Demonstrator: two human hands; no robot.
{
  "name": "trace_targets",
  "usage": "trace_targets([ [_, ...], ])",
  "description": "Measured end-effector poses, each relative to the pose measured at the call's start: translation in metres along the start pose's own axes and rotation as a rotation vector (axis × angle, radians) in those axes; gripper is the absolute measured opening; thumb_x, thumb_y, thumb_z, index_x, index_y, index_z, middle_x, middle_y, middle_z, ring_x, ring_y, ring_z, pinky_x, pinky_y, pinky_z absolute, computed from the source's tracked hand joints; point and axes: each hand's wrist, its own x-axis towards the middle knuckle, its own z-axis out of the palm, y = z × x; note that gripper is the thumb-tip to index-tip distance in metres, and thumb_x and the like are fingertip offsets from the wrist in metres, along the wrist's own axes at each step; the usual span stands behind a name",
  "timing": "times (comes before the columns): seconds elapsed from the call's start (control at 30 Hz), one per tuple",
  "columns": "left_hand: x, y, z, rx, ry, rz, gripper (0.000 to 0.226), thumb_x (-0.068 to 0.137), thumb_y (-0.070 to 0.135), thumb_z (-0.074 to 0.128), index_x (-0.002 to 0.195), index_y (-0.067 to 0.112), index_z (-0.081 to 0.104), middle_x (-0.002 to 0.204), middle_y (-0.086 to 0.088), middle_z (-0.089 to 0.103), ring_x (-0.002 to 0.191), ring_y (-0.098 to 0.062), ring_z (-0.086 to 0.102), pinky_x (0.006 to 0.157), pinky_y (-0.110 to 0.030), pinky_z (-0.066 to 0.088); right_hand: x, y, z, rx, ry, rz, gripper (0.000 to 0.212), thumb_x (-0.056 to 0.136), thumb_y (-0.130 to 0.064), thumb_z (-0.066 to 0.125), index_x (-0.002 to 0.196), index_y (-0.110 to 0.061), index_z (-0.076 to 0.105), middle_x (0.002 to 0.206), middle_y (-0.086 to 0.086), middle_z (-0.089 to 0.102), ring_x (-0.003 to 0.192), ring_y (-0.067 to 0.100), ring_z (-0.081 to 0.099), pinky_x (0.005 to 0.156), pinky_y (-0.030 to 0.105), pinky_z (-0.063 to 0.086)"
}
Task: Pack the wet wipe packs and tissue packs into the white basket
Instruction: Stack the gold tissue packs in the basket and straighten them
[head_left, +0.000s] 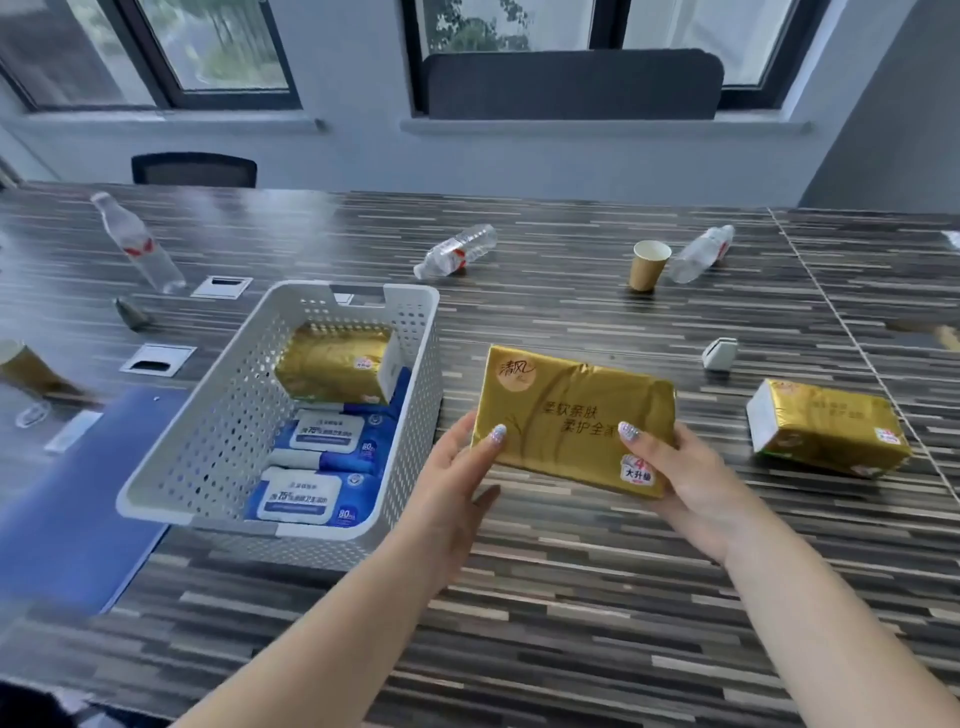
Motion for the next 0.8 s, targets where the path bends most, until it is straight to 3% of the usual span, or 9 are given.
trace_targets([
  [0.17, -0.013, 0.038, -0.015, 0.254, -0.156, 0.027, 0.052, 0.076, 0.038, 0.068, 0.123, 0.018, 0.057, 0.114, -0.003, 0.071, 0.109, -0.024, 0.064, 0.099, -0.044, 0.046, -0.014, -0.002, 0.017, -0.075, -0.066, -0.056, 0.1, 0.033, -0.044, 0.094, 0.123, -0.022, 0.058, 0.119, 0.008, 0.069, 0.104, 0.025, 0.069, 0.074, 0.031, 0.058],
  [0.3, -0.017, 0.052, -0.02, 0.323, -0.142, 0.088, 0.054, 0.075, 0.049, 0.062, 0.123, 0.026, 0.055, 0.117, -0.004, 0.069, 0.109, -0.023, 0.066, 0.095, -0.046, 0.051, -0.024, -0.005, 0.035, -0.099, -0.091, -0.066, 0.094, 0.034, -0.047, 0.092, 0.118, -0.021, 0.061, 0.114, 0.008, 0.071, 0.099, 0.025, 0.071, 0.069, 0.033, 0.058],
  [0.43, -0.019, 0.058, -0.019, 0.341, -0.093, 0.095, 0.059, 0.073, 0.06, 0.058, 0.122, 0.028, 0.056, 0.118, -0.003, 0.068, 0.109, -0.023, 0.064, 0.096, -0.049, 0.051, -0.029, -0.012, 0.054, -0.195, 0.017, -0.079, 0.069, 0.059, -0.061, 0.064, 0.115, -0.022, 0.059, 0.106, 0.007, 0.072, 0.095, 0.024, 0.07, 0.075, 0.04, 0.057],
  [0.57, -0.02, 0.061, -0.021, 0.295, -0.025, 0.126, 0.057, 0.074, 0.058, 0.061, 0.119, 0.022, 0.059, 0.111, -0.005, 0.071, 0.102, -0.024, 0.068, 0.091, -0.05, 0.054, -0.029, -0.015, 0.062, -0.391, 0.116, -0.145, 0.072, 0.059, -0.074, 0.049, 0.111, -0.026, 0.059, 0.105, 0.004, 0.071, 0.097, 0.023, 0.069, 0.088, 0.048, 0.055],
  [0.73, -0.023, 0.068, -0.023, 0.244, -0.036, 0.162, 0.033, 0.086, 0.047, 0.06, 0.105, 0.022, 0.07, 0.105, -0.005, 0.074, 0.102, -0.025, 0.069, 0.089, -0.047, 0.054, -0.028, -0.017, 0.07, -0.453, 0.152, -0.224, 0.054, 0.069, -0.07, 0.043, 0.102, -0.031, 0.062, 0.1, -0.003, 0.073, 0.096, 0.017, 0.068, 0.085, 0.04, 0.054],
  [0.8, -0.021, 0.071, -0.028, 0.216, -0.027, 0.126, 0.039, 0.081, 0.048, 0.059, 0.106, 0.02, 0.069, 0.104, -0.005, 0.075, 0.101, -0.025, 0.07, 0.09, -0.048, 0.054, -0.027, -0.02, 0.076, -0.431, 0.132, -0.185, 0.05, 0.071, -0.066, 0.044, 0.102, -0.032, 0.062, 0.099, -0.002, 0.072, 0.093, 0.017, 0.068, 0.079, 0.034, 0.053],
])
